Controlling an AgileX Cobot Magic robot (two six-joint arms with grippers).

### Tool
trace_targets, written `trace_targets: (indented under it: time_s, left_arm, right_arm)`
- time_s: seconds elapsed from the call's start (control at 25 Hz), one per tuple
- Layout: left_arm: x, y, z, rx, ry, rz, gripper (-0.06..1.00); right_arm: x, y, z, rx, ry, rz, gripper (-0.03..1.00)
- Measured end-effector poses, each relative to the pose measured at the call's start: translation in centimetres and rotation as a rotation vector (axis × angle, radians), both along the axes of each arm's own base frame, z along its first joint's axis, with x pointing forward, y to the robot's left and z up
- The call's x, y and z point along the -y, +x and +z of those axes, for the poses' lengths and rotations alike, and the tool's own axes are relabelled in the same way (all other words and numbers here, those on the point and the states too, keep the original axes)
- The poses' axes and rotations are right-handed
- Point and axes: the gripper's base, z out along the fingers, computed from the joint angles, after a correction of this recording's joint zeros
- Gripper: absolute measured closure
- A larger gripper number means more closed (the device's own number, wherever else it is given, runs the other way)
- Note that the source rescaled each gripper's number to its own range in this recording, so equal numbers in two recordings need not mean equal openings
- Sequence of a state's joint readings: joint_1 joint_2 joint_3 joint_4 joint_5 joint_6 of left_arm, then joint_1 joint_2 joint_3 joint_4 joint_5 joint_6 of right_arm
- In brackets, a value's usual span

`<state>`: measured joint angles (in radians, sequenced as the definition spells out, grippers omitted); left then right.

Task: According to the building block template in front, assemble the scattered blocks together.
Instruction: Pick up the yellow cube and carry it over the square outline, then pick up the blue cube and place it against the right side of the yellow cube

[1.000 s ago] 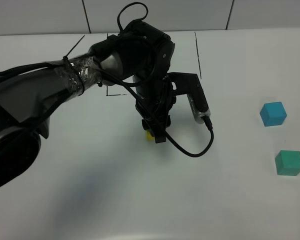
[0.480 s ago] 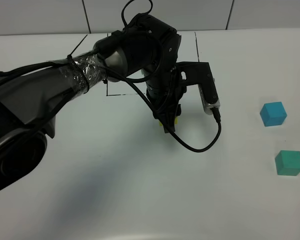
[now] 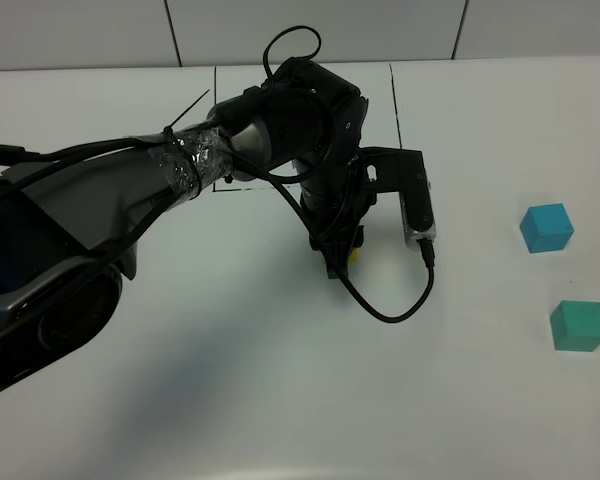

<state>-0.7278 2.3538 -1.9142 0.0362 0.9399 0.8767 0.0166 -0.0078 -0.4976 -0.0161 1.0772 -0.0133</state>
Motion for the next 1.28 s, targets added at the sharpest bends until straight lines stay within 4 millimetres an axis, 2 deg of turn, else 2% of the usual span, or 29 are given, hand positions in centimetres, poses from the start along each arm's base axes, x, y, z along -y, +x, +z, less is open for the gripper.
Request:
trace_targets:
  time_s: [0.48, 1.0, 1.04, 1.12, 1.28]
  left_arm:
    - [0.2, 0.2, -1.1, -0.001, 0.004, -0.017, 0.94]
    - [0.2, 0.3, -1.1, 0.005, 0.004, -0.021, 0.92]
    - [0.3, 0.3, -1.4, 0.003, 0.004, -0.021, 0.88]
    - [0.2, 0.3, -2.3, -0.012, 0.018, -0.021, 0.7]
    - [0.2, 0.2, -2.8, -0.021, 0.025, -0.021, 0.27]
  right_arm:
    - [0.0, 0.0, 0.0, 0.0, 0.0, 0.0, 0.16]
    - [0.0, 0.0, 0.0, 0.0, 0.001, 0.001, 0.16]
    - [0.0, 0.0, 0.0, 0.0, 0.001, 0.001, 0.16]
    - [0.0, 0.0, 0.0, 0.0, 0.001, 0.001, 0.16]
    - [0.0, 0.0, 0.0, 0.0, 0.001, 0.001, 0.16]
